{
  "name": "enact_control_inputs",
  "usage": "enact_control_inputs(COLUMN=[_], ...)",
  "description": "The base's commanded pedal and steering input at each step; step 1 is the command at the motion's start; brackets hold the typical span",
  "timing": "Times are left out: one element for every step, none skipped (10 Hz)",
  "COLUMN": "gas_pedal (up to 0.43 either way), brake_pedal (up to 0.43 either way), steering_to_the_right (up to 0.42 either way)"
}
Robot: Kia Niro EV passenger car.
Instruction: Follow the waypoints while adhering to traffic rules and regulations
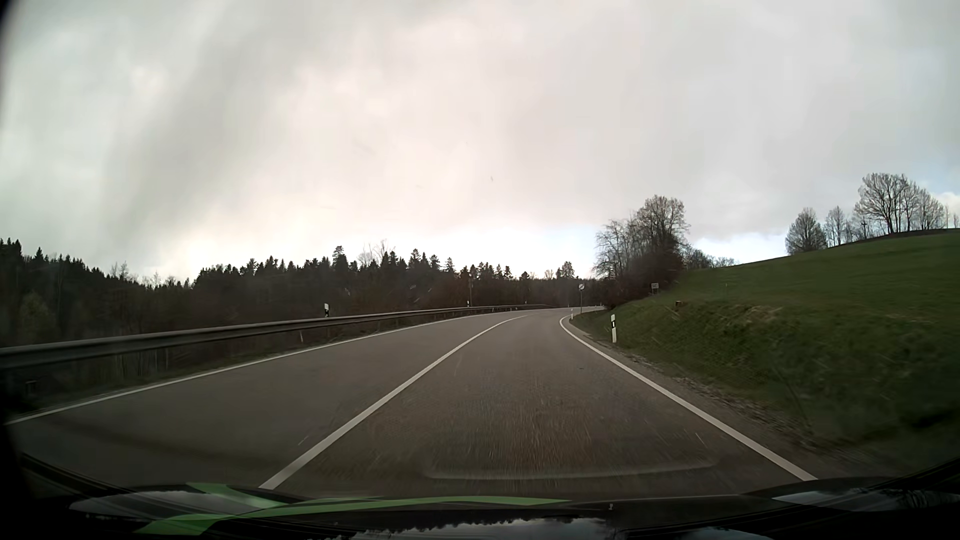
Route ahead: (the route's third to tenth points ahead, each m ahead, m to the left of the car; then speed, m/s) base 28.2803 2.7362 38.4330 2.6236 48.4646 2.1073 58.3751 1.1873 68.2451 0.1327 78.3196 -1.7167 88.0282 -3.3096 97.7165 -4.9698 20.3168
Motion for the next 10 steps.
enact_control_inputs(gas_pedal=[0.197,0.197,0.197,0.197,0.197,0.197,0.197,0.197,0.197,0.197], brake_pedal=[0.000,0.000,0.000,0.000,0.000,0.000,0.000,0.000,0.000,0.000], steering_to_the_right=[0.004,0.004,0.004,0.004,0.004,0.004,0.005,0.006,0.008,0.009])
